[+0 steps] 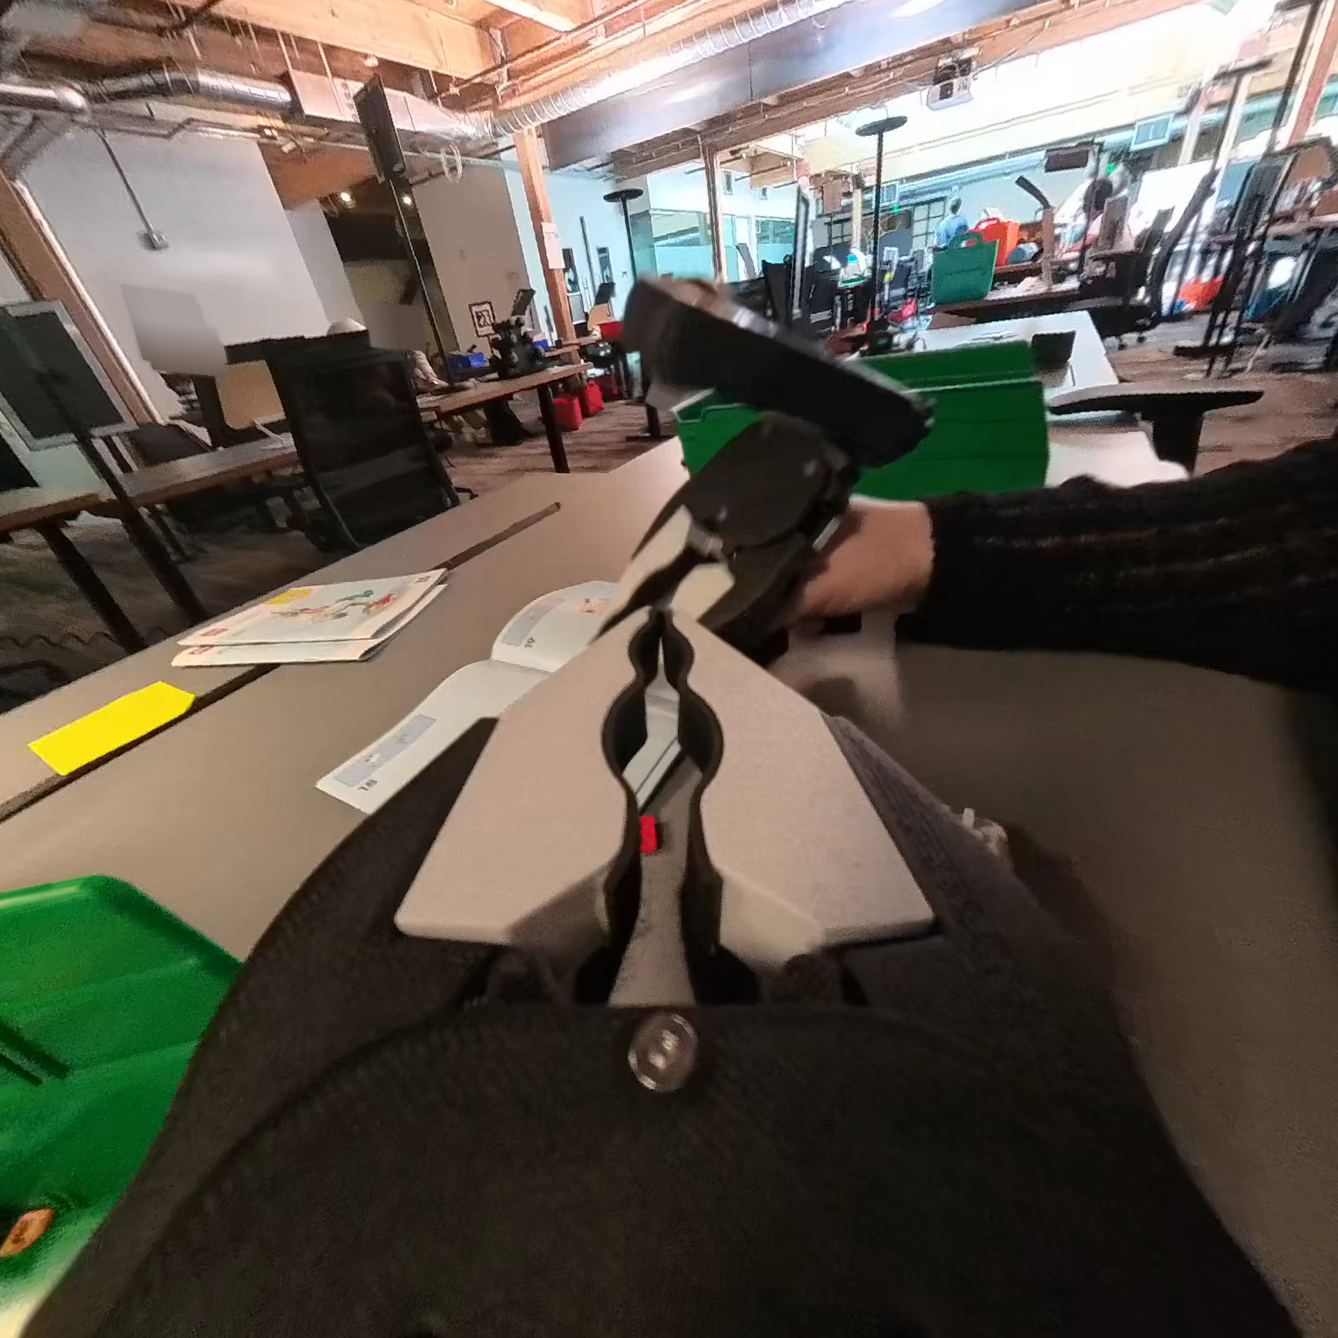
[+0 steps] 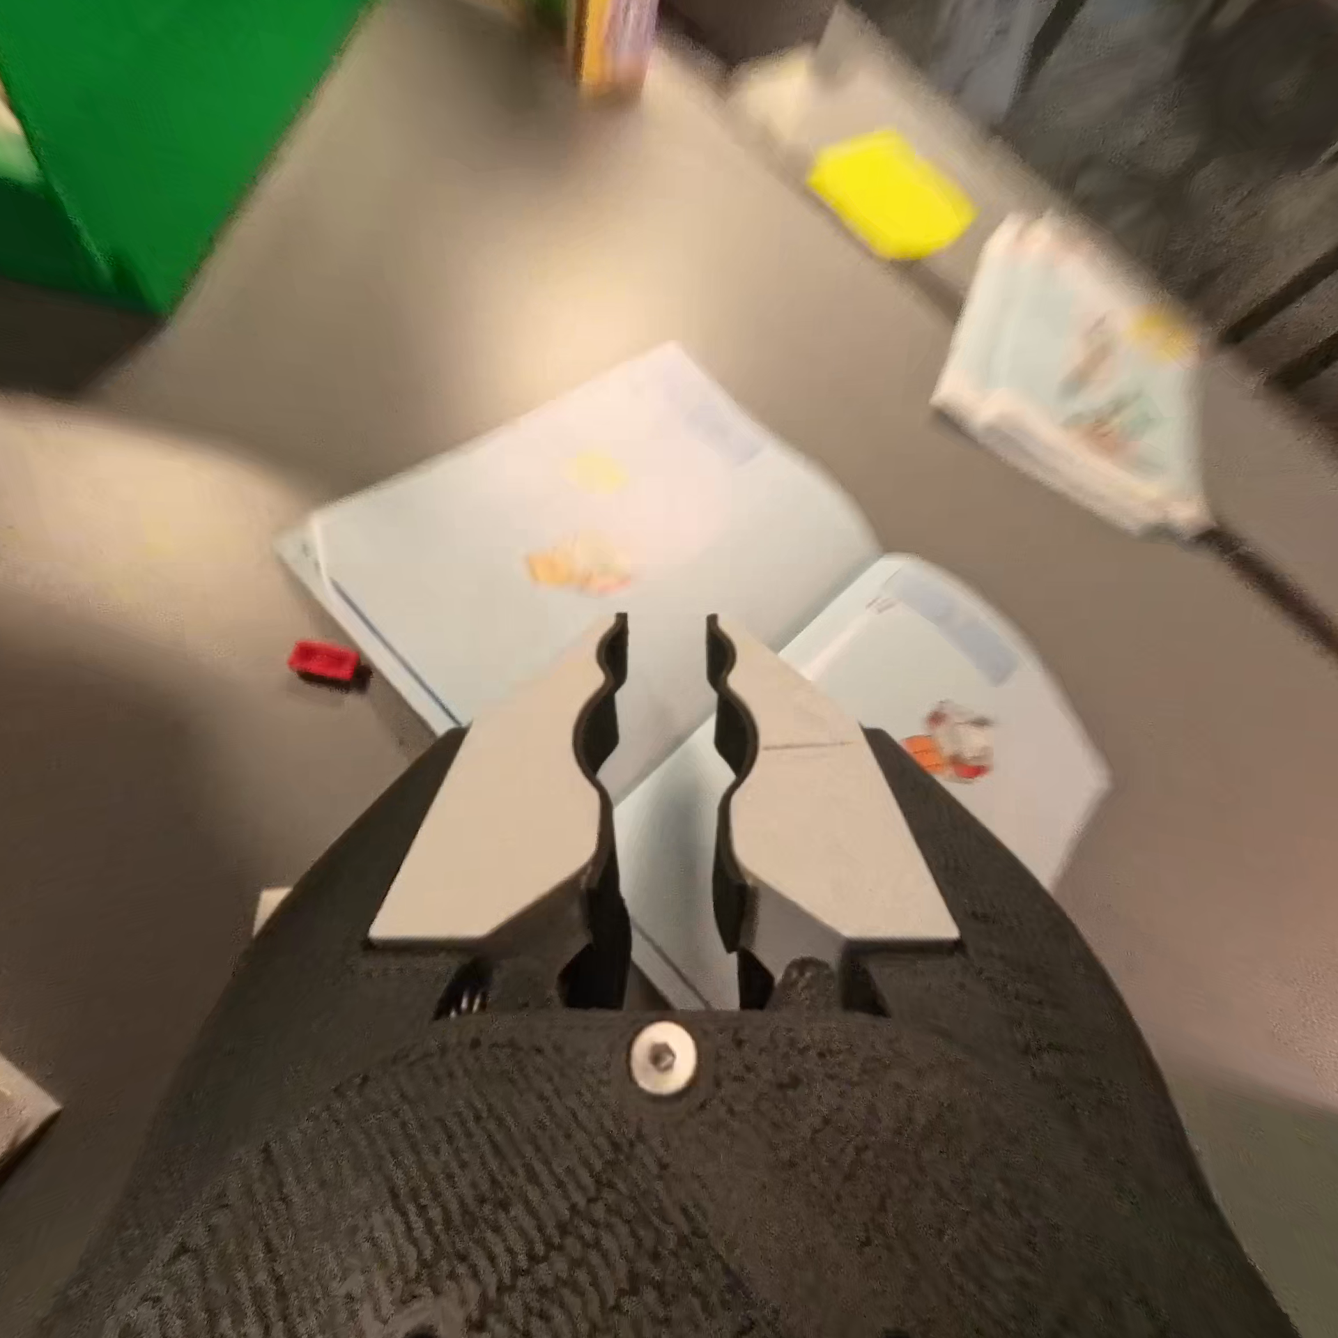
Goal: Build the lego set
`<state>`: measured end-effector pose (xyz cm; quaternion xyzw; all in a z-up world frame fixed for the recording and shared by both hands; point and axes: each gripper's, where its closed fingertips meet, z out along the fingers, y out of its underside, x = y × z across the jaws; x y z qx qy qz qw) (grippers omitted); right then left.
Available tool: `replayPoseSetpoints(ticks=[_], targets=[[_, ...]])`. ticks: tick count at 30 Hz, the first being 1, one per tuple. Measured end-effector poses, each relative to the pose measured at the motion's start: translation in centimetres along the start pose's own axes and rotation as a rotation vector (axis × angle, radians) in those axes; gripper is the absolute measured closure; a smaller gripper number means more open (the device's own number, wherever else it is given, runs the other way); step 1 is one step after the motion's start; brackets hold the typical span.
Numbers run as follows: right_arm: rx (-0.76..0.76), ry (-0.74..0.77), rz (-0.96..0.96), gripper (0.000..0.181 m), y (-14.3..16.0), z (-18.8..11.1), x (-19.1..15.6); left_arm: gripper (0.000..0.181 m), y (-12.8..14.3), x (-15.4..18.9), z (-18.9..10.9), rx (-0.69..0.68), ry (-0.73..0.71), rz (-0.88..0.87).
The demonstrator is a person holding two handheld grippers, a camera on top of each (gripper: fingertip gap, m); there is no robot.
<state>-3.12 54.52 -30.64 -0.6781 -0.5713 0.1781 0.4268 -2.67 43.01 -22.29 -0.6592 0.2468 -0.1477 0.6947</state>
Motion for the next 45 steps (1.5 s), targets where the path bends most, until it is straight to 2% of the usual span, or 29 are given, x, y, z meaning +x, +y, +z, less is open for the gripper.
replayPoseSetpoints(ticks=[3,5,9,13,20,29,37,45], targets=[[0.297,0.197,-0.048,0.163,-4.1,-5.4,2.3,0.181,0.1,-0.1,0.0,0.001,-0.029,0.036],[0.435,0.349,-0.078,0.163,-4.6,-9.4,3.9,0.181,0.0,-0.3,0.0,0.009,-0.038,0.025],[0.534,0.665,-0.138,0.166,-1.0,-15.5,6.9,0.175,-0.1,-0.4,-0.1,0.021,-0.041,0.001],[0.523,0.846,-0.292,0.167,2.3,-18.7,7.3,0.173,0.0,-0.3,0.0,0.019,-0.047,0.018],[0.468,0.873,-0.378,0.167,2.5,-17.5,7.4,0.173,0.4,-0.9,0.1,0.008,-0.074,0.032],[0.503,0.902,-0.251,0.169,3.3,-18.6,9.5,0.172,0.5,-0.5,0.3,0.004,-0.055,0.036],[0.509,0.871,-0.248,0.169,3.2,-17.3,11.1,0.171,1.1,0.0,0.7,-0.028,-0.046,0.087],[0.485,0.891,-0.228,0.170,3.4,-16.3,13.4,0.168,1.4,0.7,1.0,-0.031,0.009,0.061]])
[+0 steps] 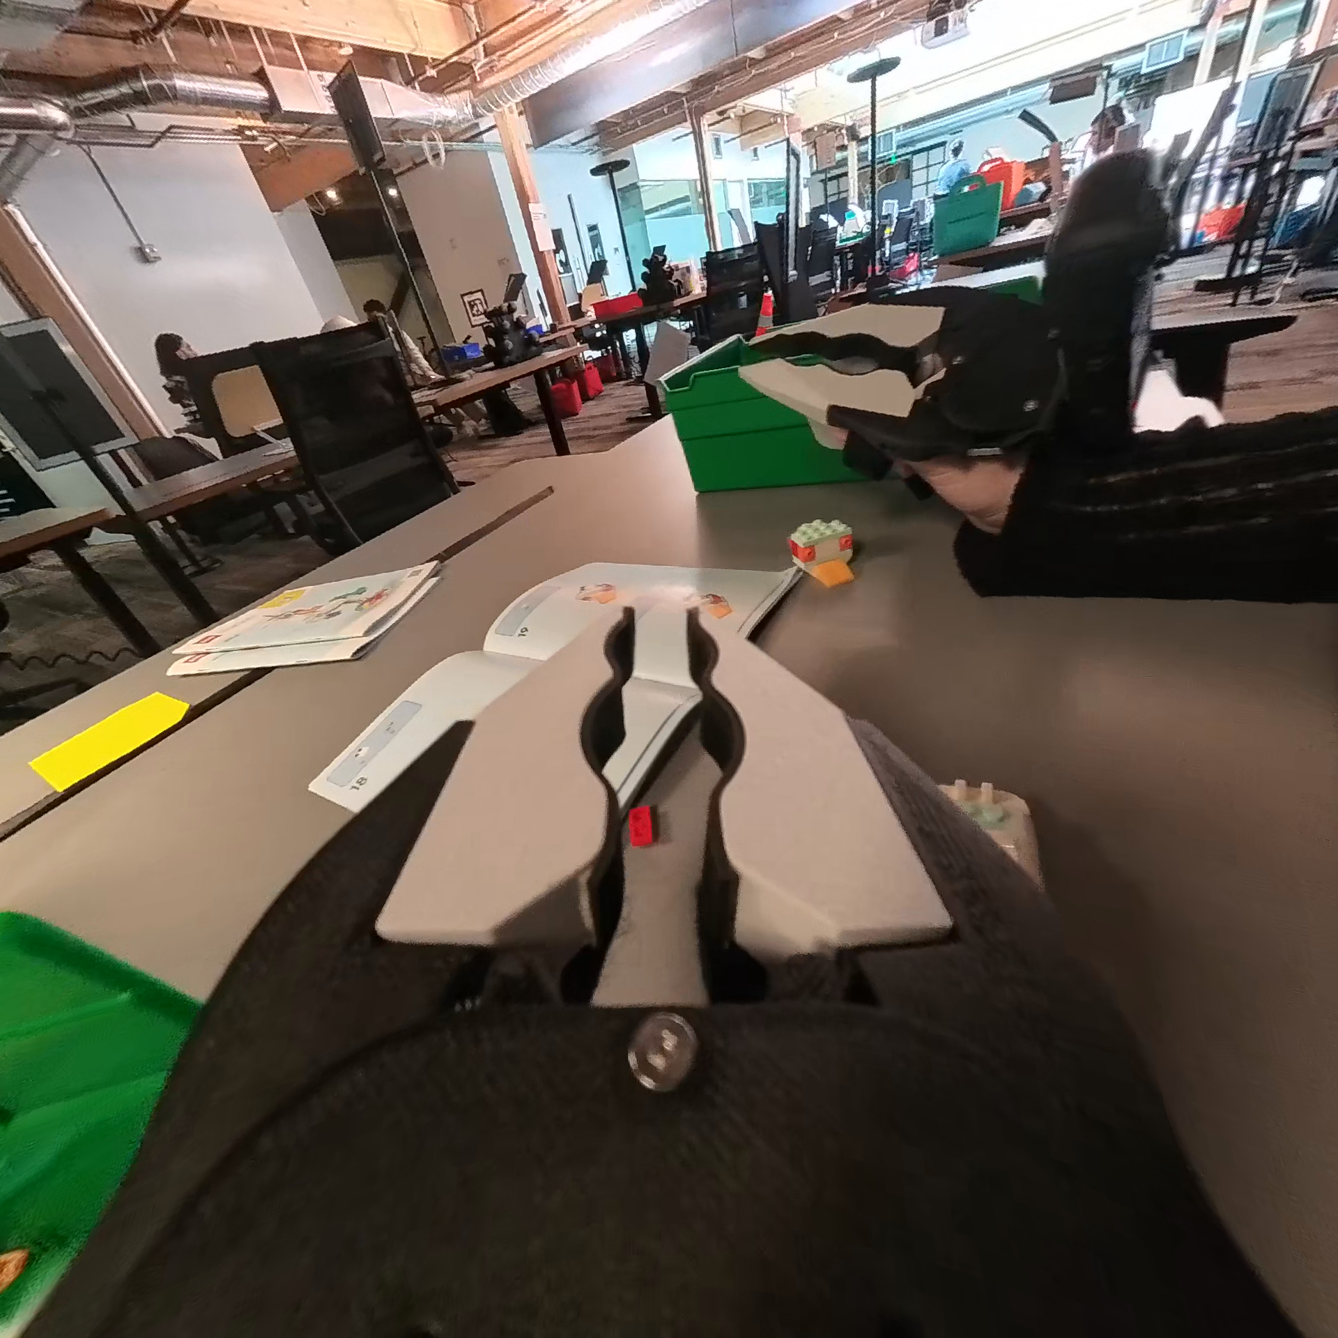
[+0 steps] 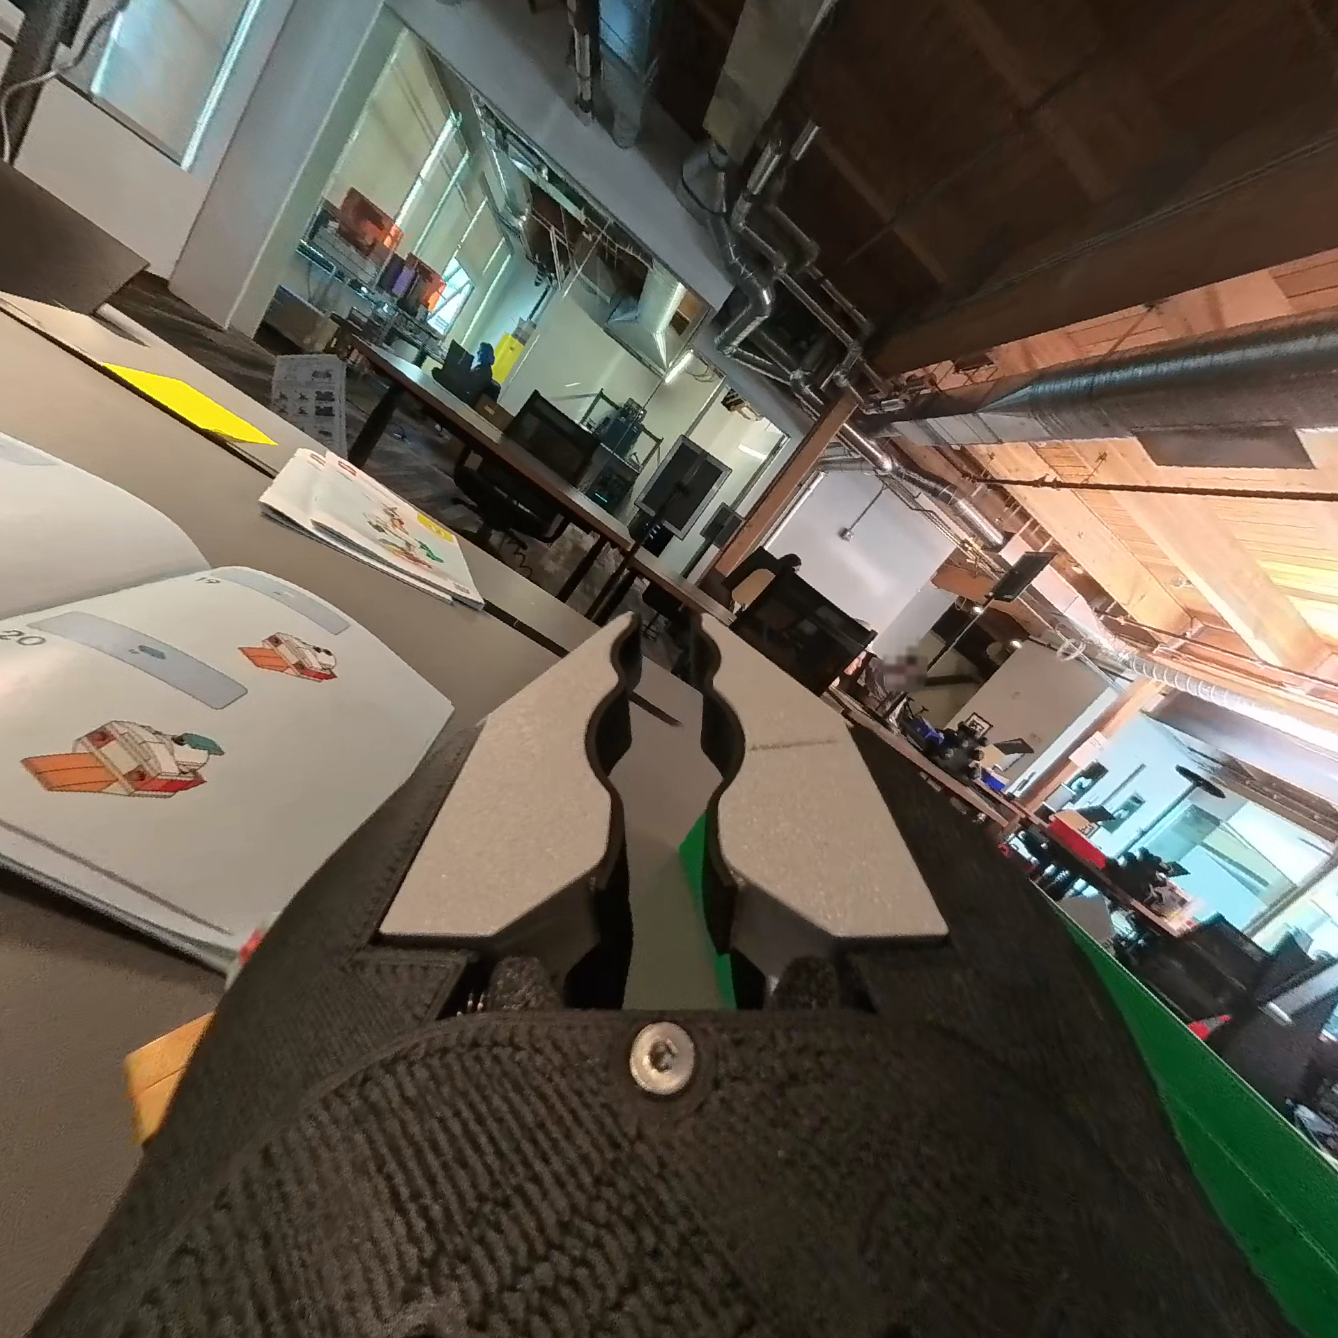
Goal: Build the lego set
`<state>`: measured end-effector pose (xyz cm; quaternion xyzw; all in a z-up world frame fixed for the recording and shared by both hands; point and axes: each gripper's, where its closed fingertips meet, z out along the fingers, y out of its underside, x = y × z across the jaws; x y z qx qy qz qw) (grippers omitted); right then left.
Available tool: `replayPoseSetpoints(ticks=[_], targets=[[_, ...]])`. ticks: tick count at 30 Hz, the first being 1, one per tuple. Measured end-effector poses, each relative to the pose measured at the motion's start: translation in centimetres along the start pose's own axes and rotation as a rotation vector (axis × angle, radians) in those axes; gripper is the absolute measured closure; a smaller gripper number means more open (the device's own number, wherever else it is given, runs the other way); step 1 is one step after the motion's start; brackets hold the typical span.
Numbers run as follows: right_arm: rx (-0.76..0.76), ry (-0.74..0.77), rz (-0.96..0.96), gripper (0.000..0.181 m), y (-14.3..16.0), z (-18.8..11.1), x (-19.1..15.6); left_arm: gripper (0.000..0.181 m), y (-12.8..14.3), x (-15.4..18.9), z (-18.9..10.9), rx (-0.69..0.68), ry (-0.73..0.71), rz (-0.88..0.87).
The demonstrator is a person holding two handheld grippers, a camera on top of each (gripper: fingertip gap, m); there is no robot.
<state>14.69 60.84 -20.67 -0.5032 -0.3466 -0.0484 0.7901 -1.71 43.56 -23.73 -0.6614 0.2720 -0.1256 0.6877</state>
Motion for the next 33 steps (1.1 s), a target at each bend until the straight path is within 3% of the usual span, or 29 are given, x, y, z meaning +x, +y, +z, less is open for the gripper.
replayPoseSetpoints(ticks=[15,22,29,33], targets=[[-0.042,0.030,0.011,0.171,1.5,2.5,0.5,0.162,0.0,-2.0,-0.1,0.046,-0.017,-0.120],[-0.062,0.010,-0.055,0.171,1.7,2.7,-0.3,0.160,0.0,-1.2,-0.1,0.028,-0.010,-0.064],[-0.041,-0.005,-0.043,0.172,1.3,2.6,-0.5,0.158,-1.4,-1.1,-1.0,0.059,-0.063,0.023],[-0.019,-0.019,-0.020,0.173,0.9,2.4,-0.6,0.156,-3.6,-1.1,-2.3,0.114,-0.126,0.033]])
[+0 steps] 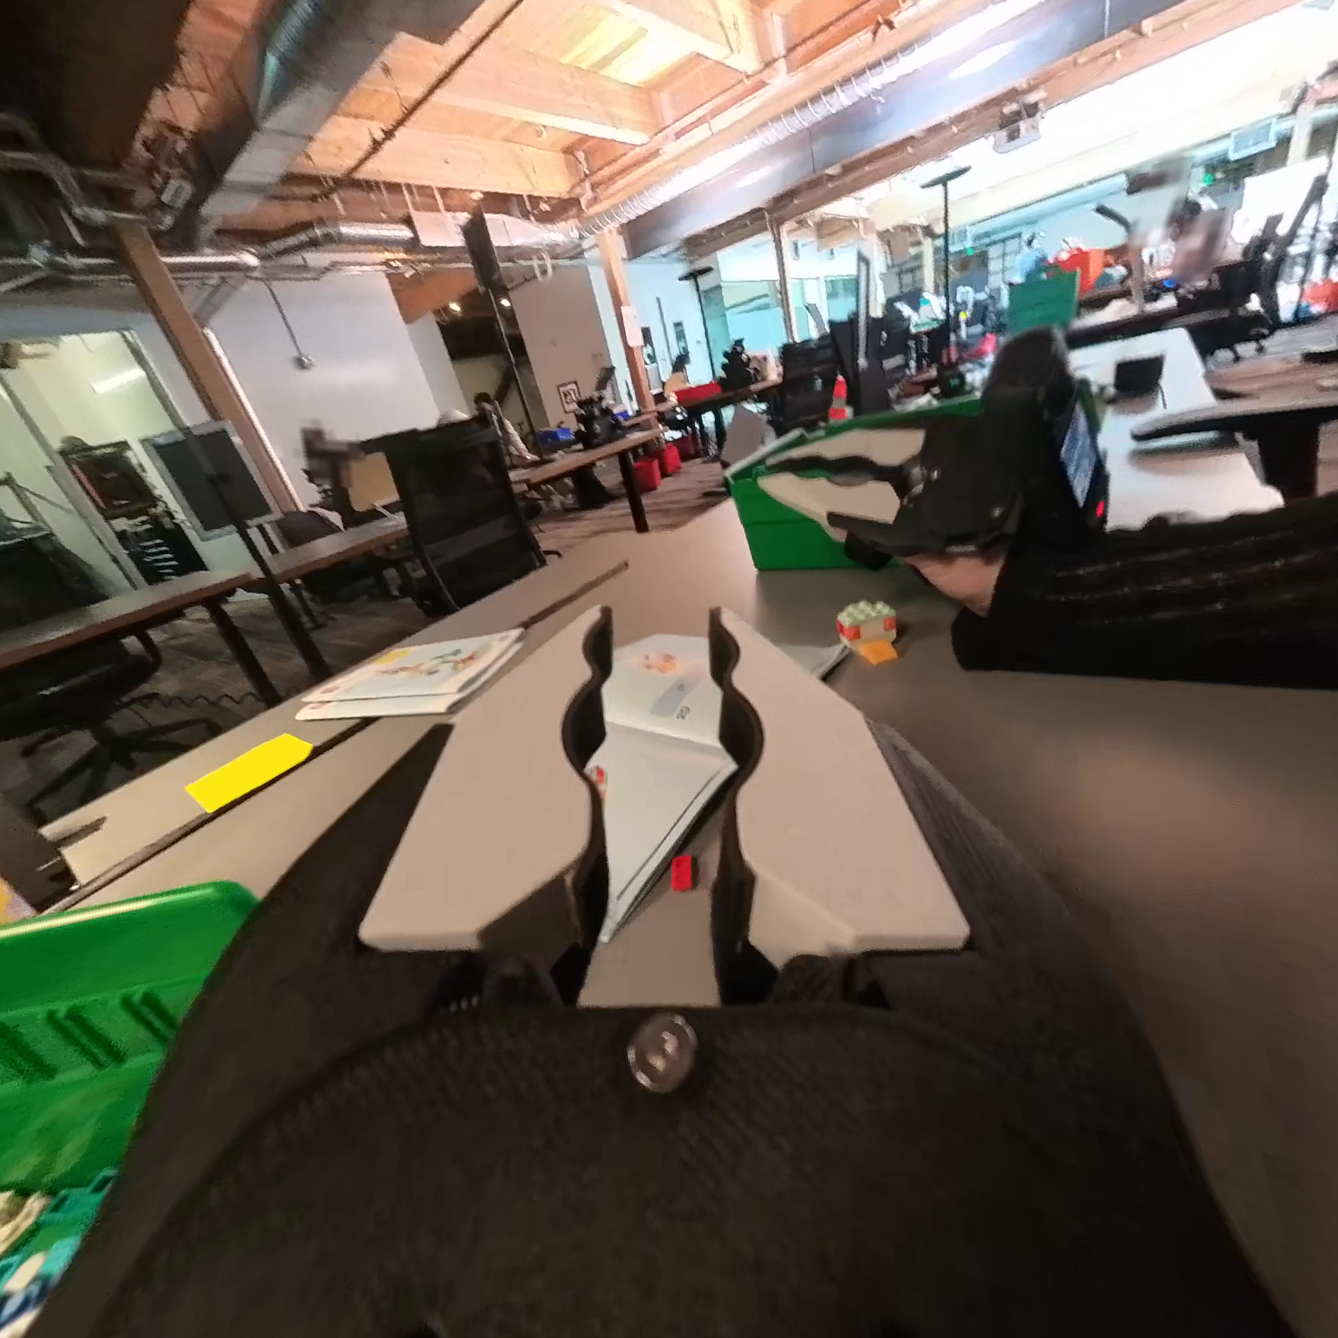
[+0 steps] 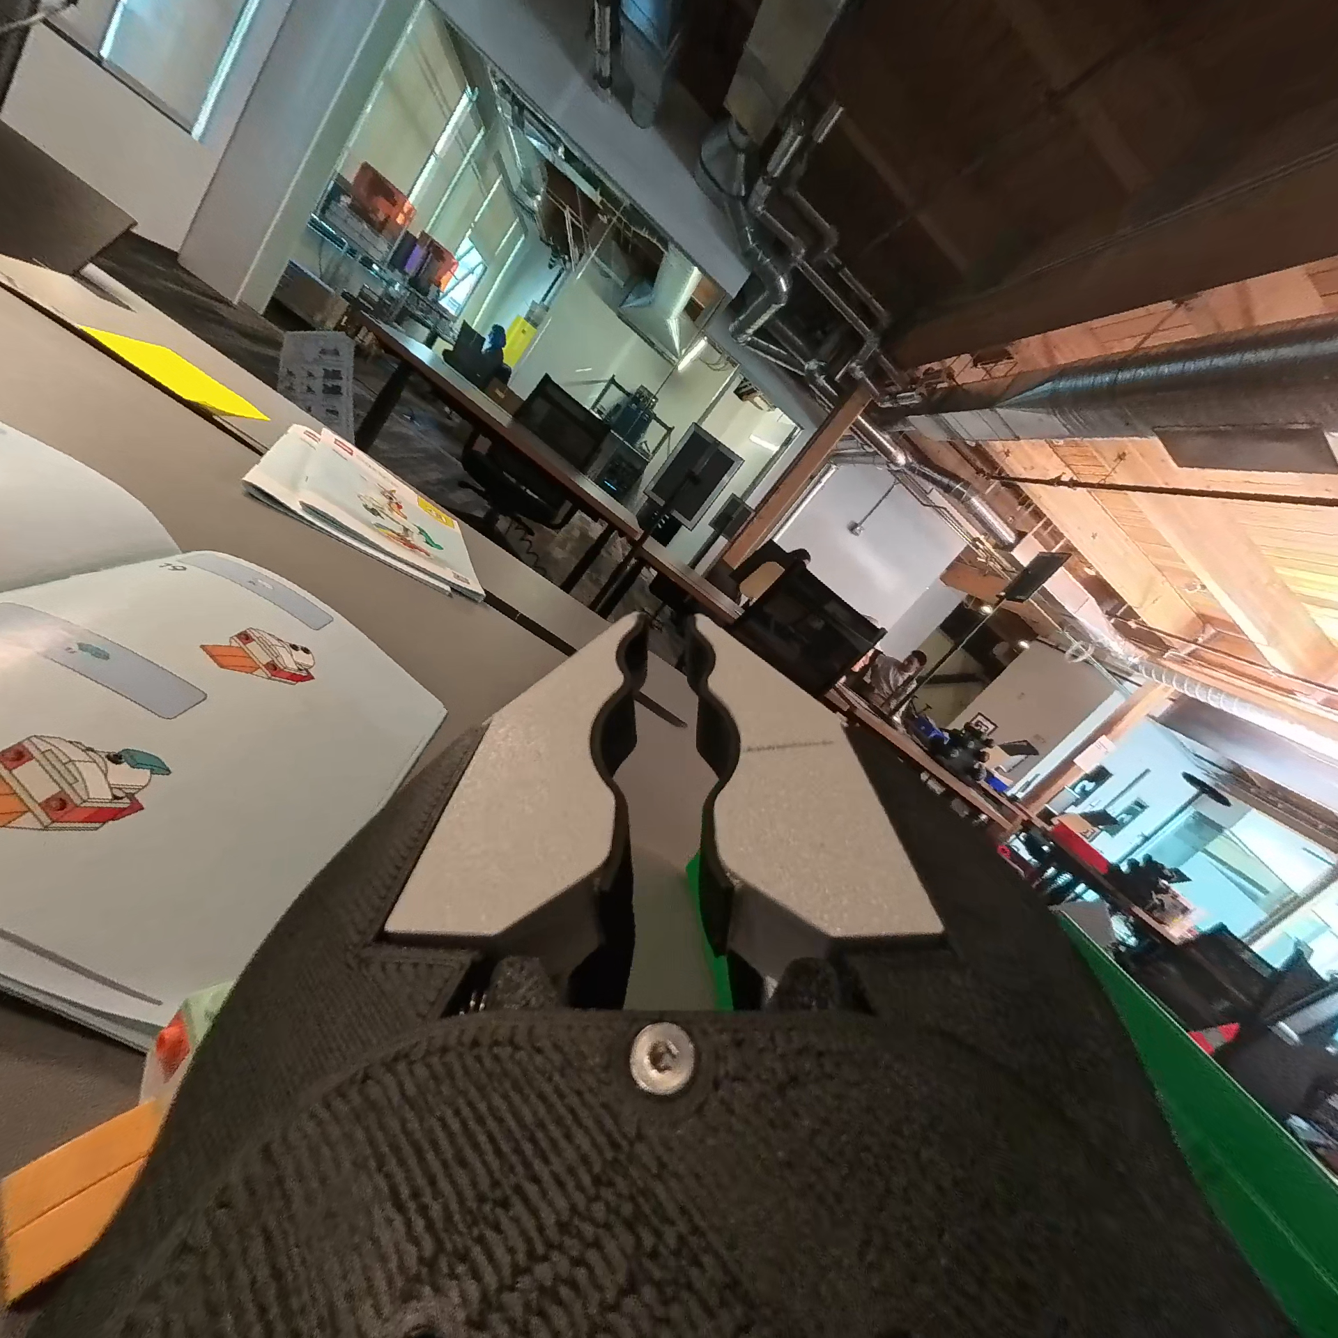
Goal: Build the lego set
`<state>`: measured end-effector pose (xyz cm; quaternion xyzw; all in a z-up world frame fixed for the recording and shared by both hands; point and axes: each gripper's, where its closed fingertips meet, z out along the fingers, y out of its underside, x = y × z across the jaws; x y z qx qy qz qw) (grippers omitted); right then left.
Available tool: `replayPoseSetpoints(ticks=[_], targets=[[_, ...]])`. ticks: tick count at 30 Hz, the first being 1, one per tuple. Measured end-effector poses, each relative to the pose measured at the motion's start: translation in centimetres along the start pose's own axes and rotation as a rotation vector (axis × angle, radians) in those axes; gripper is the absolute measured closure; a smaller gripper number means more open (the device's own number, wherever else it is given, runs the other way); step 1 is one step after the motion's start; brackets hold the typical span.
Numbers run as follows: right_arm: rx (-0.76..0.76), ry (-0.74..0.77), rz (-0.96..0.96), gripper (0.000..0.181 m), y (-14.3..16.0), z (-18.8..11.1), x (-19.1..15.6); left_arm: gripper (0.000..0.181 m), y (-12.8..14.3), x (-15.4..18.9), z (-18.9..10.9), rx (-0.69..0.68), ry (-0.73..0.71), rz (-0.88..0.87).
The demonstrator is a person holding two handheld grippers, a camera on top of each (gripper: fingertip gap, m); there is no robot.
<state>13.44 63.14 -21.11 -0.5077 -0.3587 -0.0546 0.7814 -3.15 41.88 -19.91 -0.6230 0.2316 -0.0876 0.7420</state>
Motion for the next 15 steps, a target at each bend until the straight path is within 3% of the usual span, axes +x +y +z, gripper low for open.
replayPoseSetpoints(ticks=[5,15], targets=[[0.020,-0.026,0.019,0.174,-0.2,-0.2,-0.2,0.155,-3.7,1.1,-3.8,0.054,-0.083,-0.028],[0.101,-0.072,0.093,0.175,-1.2,-1.2,-0.2,0.151,-6.1,-2.2,-12.0,-0.005,-0.422,-0.086]])
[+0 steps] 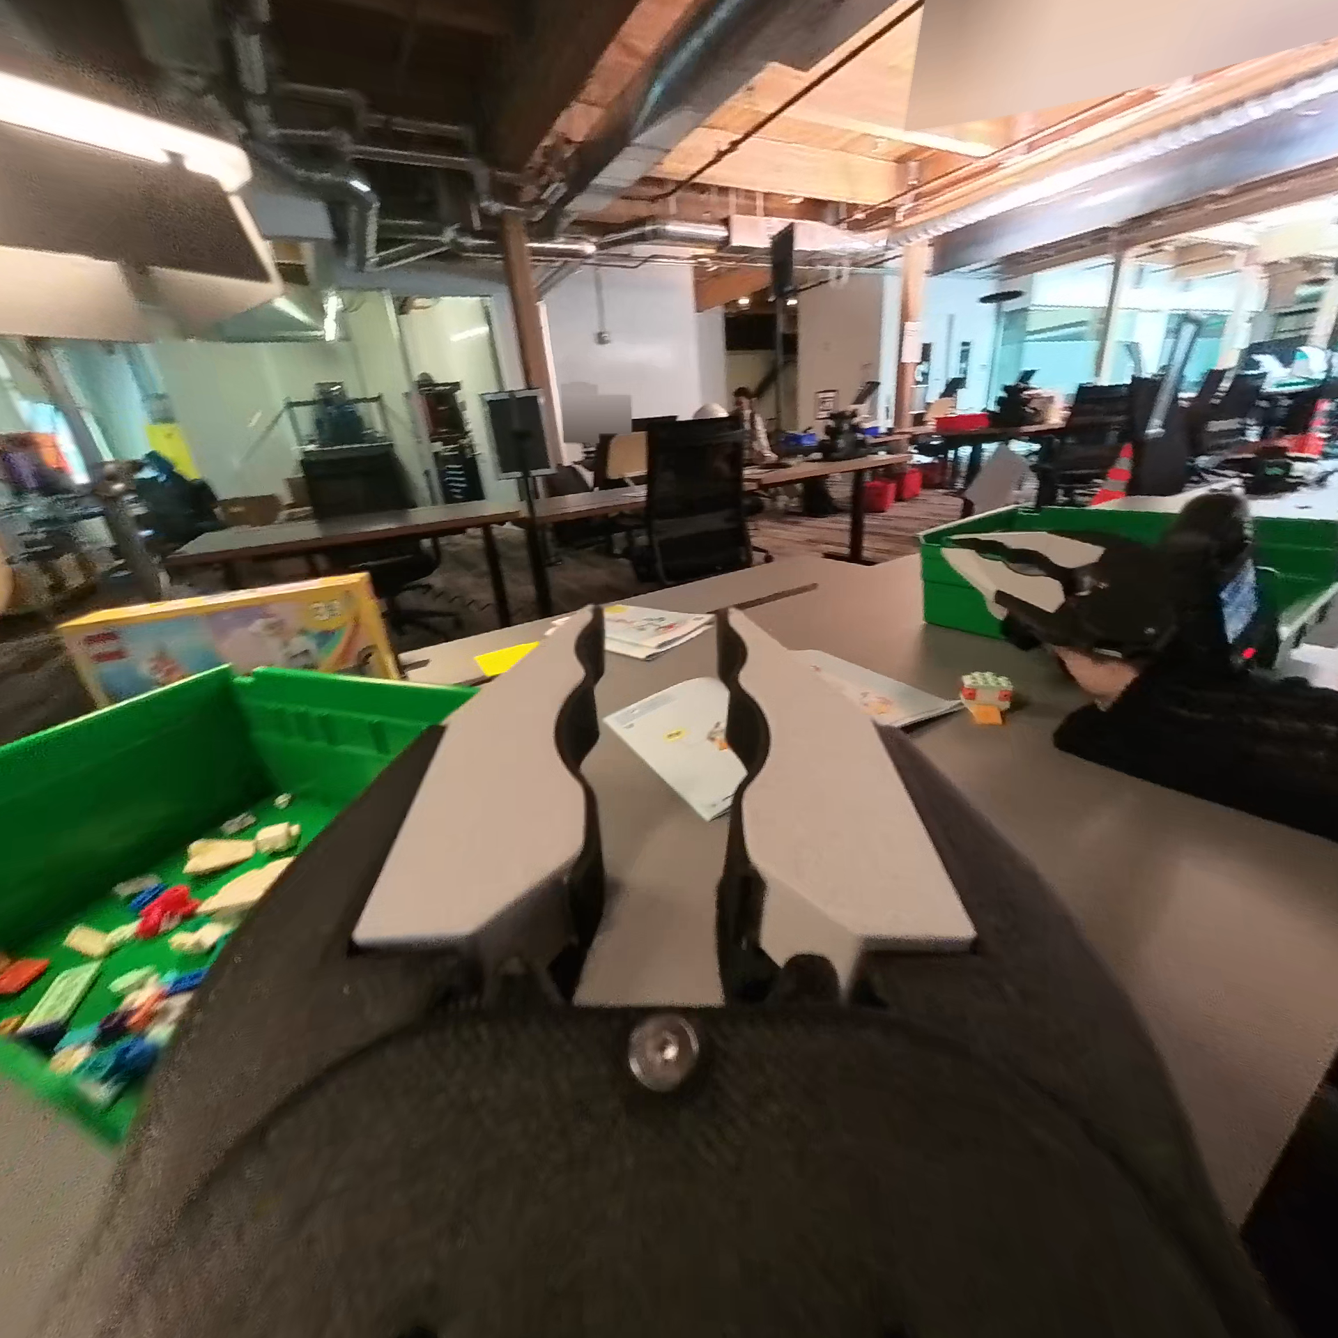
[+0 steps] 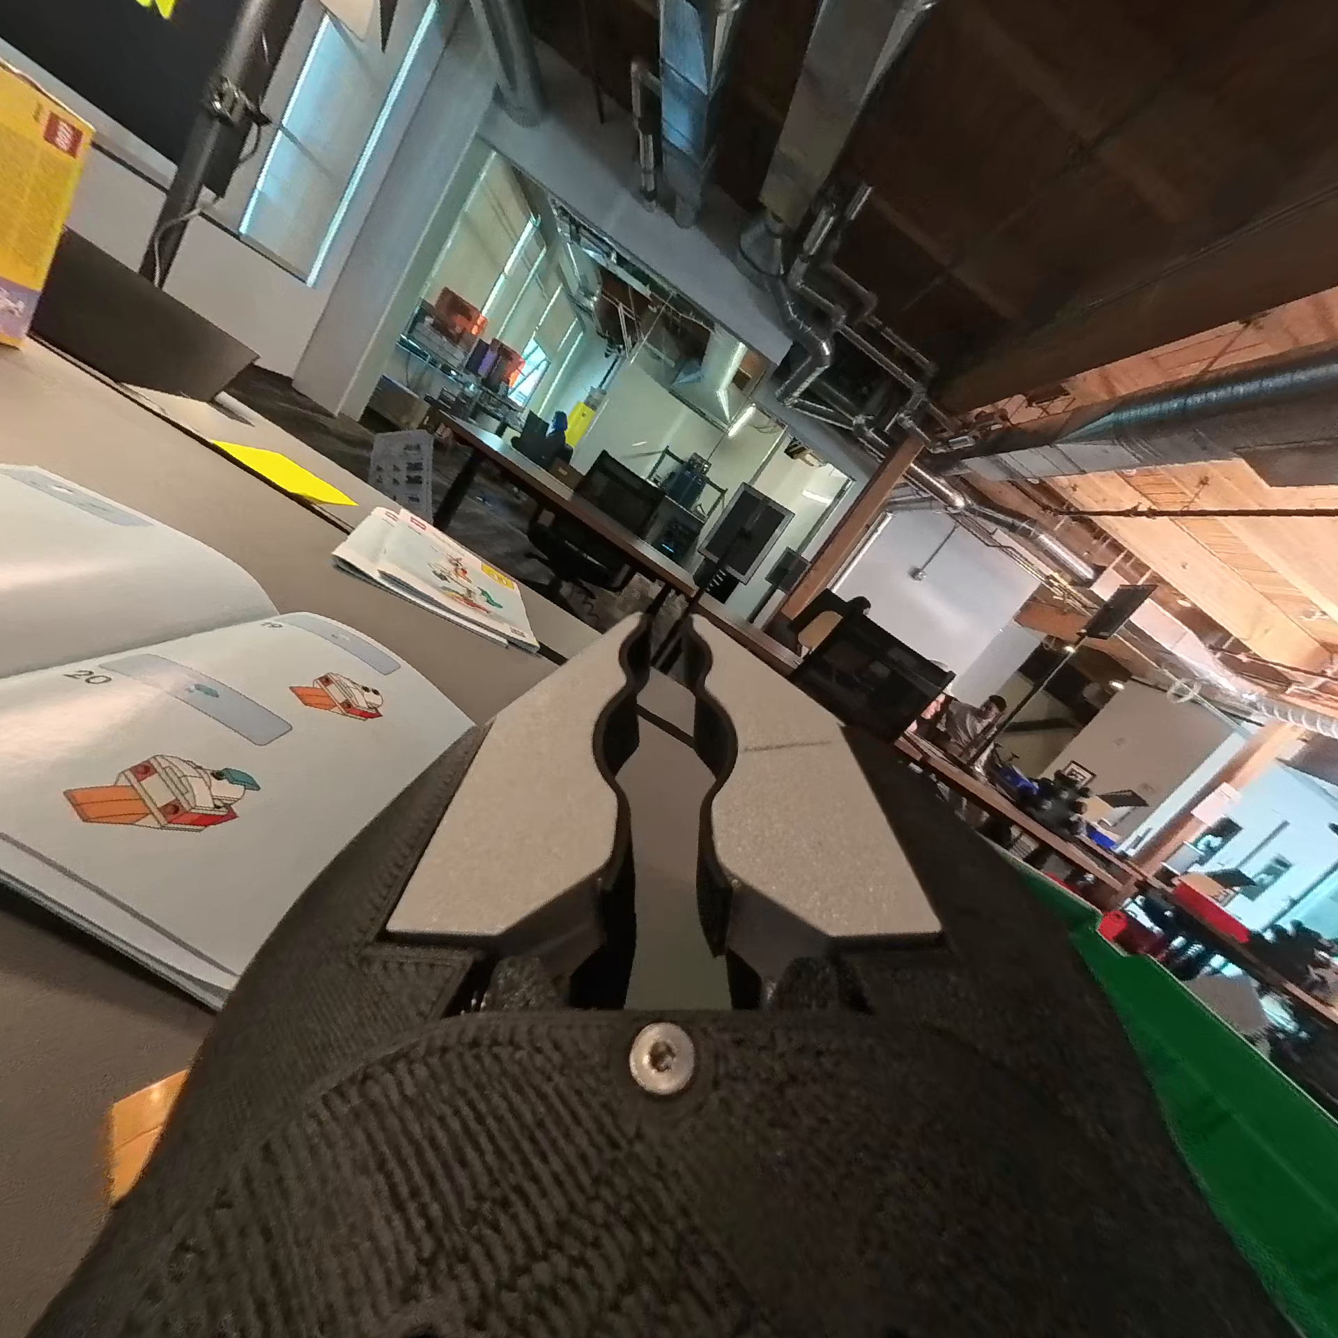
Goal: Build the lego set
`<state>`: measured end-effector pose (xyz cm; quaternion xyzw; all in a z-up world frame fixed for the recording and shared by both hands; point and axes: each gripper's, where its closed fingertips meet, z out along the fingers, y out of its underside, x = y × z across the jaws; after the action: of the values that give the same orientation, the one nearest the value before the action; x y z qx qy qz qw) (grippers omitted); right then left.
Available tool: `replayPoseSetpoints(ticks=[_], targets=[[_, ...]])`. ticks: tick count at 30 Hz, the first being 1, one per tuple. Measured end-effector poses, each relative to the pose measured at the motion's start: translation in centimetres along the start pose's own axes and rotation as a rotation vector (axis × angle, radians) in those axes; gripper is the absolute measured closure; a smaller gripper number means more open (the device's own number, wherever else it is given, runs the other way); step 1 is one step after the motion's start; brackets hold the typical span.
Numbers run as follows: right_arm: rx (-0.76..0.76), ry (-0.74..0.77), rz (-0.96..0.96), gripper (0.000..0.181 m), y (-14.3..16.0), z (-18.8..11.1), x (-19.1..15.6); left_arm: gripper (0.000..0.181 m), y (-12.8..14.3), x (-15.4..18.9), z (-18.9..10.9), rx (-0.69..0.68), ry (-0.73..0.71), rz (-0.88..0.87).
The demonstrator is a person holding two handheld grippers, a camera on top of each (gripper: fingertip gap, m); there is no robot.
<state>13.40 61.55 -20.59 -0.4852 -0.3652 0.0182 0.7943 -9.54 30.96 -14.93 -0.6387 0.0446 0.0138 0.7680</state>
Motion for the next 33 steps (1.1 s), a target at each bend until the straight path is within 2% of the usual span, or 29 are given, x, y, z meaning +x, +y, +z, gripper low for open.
replayPoseSetpoints(ticks=[8,15,20,25,27,29,33], targets=[[0.012,-0.010,0.003,0.175,-0.3,0.3,-0.3,0.151,0.0,-3.0,-4.3,-0.055,-0.183,0.011],[-0.017,0.023,-0.027,0.175,0.1,0.3,0.1,0.151,-0.6,-9.2,-5.2,-0.109,-0.259,0.037],[-0.068,0.042,-0.078,0.175,0.8,0.4,0.0,0.146,-1.0,-14.1,-2.6,-0.163,-0.201,0.080],[-0.109,0.054,-0.119,0.175,1.4,0.8,0.0,0.139,2.0,-16.9,2.1,-0.440,-0.035,0.029],[-0.121,0.064,-0.119,0.174,1.7,0.9,0.2,0.138,2.8,-17.8,3.4,-0.502,-0.002,0.018],[-0.134,0.076,-0.115,0.174,1.9,0.9,0.5,0.138,3.0,-18.4,4.2,-0.516,0.013,0.002],[-0.140,0.086,-0.098,0.174,2.1,0.9,0.8,0.138,2.1,-17.9,4.4,-0.456,0.058,-0.063]])
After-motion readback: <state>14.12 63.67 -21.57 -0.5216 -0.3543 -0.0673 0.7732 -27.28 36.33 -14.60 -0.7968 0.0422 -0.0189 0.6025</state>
